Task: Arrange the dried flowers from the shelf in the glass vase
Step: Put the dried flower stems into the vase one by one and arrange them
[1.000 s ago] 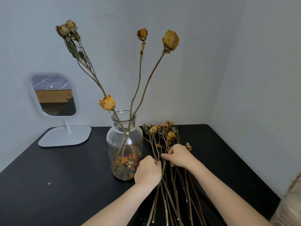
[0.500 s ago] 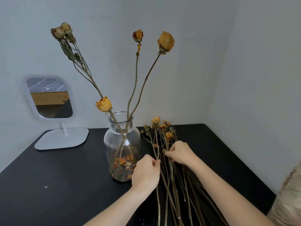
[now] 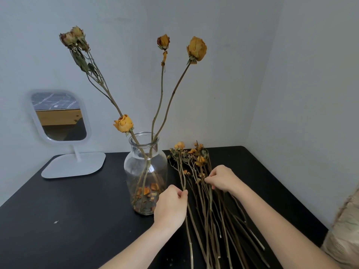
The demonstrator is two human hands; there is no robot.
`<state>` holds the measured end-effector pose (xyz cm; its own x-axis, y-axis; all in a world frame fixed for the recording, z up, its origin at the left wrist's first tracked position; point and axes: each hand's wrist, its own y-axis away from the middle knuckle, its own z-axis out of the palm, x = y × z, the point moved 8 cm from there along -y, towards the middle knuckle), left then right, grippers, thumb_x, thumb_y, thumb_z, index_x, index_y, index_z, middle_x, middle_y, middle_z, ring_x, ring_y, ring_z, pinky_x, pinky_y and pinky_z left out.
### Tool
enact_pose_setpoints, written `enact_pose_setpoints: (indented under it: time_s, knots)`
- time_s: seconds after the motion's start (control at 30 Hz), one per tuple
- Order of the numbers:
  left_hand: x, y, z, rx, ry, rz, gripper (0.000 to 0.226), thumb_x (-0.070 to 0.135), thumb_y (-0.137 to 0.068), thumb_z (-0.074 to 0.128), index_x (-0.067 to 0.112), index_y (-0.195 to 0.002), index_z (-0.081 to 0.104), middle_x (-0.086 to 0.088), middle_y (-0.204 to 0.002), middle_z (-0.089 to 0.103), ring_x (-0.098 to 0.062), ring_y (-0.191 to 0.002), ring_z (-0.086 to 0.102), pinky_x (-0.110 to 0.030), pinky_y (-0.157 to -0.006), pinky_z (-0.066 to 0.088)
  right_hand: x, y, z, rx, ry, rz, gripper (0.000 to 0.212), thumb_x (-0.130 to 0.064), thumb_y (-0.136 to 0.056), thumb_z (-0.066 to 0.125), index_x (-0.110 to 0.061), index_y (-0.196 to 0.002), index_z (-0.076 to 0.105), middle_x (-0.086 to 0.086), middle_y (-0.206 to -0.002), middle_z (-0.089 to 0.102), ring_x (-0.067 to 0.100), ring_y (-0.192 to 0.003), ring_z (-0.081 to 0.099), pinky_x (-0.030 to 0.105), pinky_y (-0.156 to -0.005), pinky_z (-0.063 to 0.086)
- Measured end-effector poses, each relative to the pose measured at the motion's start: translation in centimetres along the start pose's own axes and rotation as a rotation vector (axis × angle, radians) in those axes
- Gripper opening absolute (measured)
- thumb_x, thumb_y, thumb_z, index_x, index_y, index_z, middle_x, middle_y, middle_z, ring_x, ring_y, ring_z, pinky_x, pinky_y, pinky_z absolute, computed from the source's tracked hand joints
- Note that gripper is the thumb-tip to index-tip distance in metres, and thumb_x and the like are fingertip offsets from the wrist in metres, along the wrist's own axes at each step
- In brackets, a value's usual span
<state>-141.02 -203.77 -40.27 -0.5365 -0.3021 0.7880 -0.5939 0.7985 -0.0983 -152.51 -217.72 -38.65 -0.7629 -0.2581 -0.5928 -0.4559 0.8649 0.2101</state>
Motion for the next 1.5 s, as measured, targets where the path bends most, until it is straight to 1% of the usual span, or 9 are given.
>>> enact_pose_setpoints:
  time_s: [0.13,0.37,0.43,0.53,0.73,0.97,1.17,1.33,1.5]
  knots:
    - [-0.1,0.1,0.0,-0.001,-0.004,0.001,0.020,0.033,-0.095,0.046,0.019,-0.084,0.054,0.007,-0.059,0.048,-0.008,-0.055,0.048,-0.028,-0.065,0.048,0.6,0.1,0.2,0.003,-0.012,0.025,0.015,-0.017,-0.090,0.057,-0.010,-0.098,0.066,-0.002,-0.067,0.059,0.005,-0.055,0.050,0.019,-0.054,0.040]
    - [-0.3,0.3,-0.1,-0.012,0.012,-0.011,0.023,0.033,-0.096,0.046,0.017,-0.082,0.054,0.007,-0.059,0.045,-0.010,-0.056,0.047,-0.033,-0.077,0.053,0.8,0.3,-0.4,0.011,-0.071,0.037,0.015,-0.014,-0.087,0.056,-0.005,-0.084,0.068,0.000,-0.061,0.056,0.006,-0.046,0.043,0.017,-0.044,0.032]
    - [-0.1,0.4,-0.2,-0.011,0.021,-0.004,0.023,0.033,-0.095,0.046,0.017,-0.081,0.054,0.007,-0.059,0.046,-0.010,-0.057,0.048,-0.032,-0.075,0.052,0.6,0.3,-0.7,0.012,-0.091,0.025,0.017,-0.013,-0.087,0.056,-0.005,-0.076,0.066,0.000,-0.059,0.053,0.007,-0.044,0.041,0.016,-0.042,0.032]
    - [0.5,0.5,-0.5,0.000,0.037,0.028,0.022,0.032,-0.095,0.046,0.020,-0.079,0.052,0.007,-0.059,0.047,-0.008,-0.055,0.047,-0.029,-0.069,0.049,0.0,0.6,-1.8,0.037,-0.111,-0.016,0.016,-0.015,-0.089,0.056,-0.006,-0.087,0.068,-0.002,-0.061,0.053,0.005,-0.045,0.042,0.015,-0.040,0.031]
    - [2.4,0.9,-1.3,0.028,0.101,0.119,0.020,0.029,-0.095,0.049,0.021,-0.076,0.050,0.007,-0.055,0.046,-0.005,-0.051,0.044,-0.021,-0.066,0.044,-2.7,1.4,-5.9,0.220,-0.071,-0.207,0.015,-0.020,-0.090,0.056,-0.013,-0.084,0.066,-0.004,-0.064,0.058,0.005,-0.059,0.052,0.015,-0.052,0.034]
    - [5.8,2.1,-4.2,0.112,0.203,0.284,0.015,0.025,-0.093,0.053,0.022,-0.078,0.057,0.008,-0.044,0.040,-0.001,-0.043,0.041,-0.013,-0.057,0.037,-3.6,2.2,-9.5,0.419,-0.181,-0.268,0.022,-0.021,-0.093,0.052,-0.009,-0.107,0.064,-0.010,-0.069,0.053,0.002,-0.066,0.050,0.023,-0.070,0.037]
    - [8.9,4.0,-8.7,0.160,0.302,0.401,0.014,0.026,-0.090,0.056,0.022,-0.079,0.063,0.012,-0.046,0.047,-0.001,-0.047,0.043,-0.008,-0.053,0.037,-4.8,4.2,-12.4,0.579,-0.353,-0.353,0.009,-0.021,-0.093,0.053,-0.017,-0.095,0.060,-0.006,-0.075,0.057,0.004,-0.069,0.053,0.016,-0.057,0.035]
    - [10.2,5.4,-13.6,0.181,0.404,0.420,0.013,0.035,-0.084,0.057,0.028,-0.080,0.067,-0.005,-0.062,0.059,-0.020,-0.064,0.058,-0.029,-0.064,0.048,-6.8,5.9,-13.0,0.598,-0.447,-0.439,0.004,-0.021,-0.093,0.053,-0.021,-0.095,0.057,-0.008,-0.078,0.058,0.002,-0.070,0.054,0.013,-0.058,0.035]
    - [10.1,6.4,-15.2,0.047,0.319,0.412,0.016,0.039,-0.080,0.059,0.030,-0.076,0.070,-0.013,-0.068,0.062,-0.011,-0.058,0.056,-0.009,-0.055,0.041,-8.4,6.5,-12.8,0.601,-0.475,-0.465,0.005,-0.020,-0.092,0.054,-0.019,-0.092,0.059,-0.003,-0.074,0.059,0.005,-0.068,0.054,0.015,-0.057,0.035]
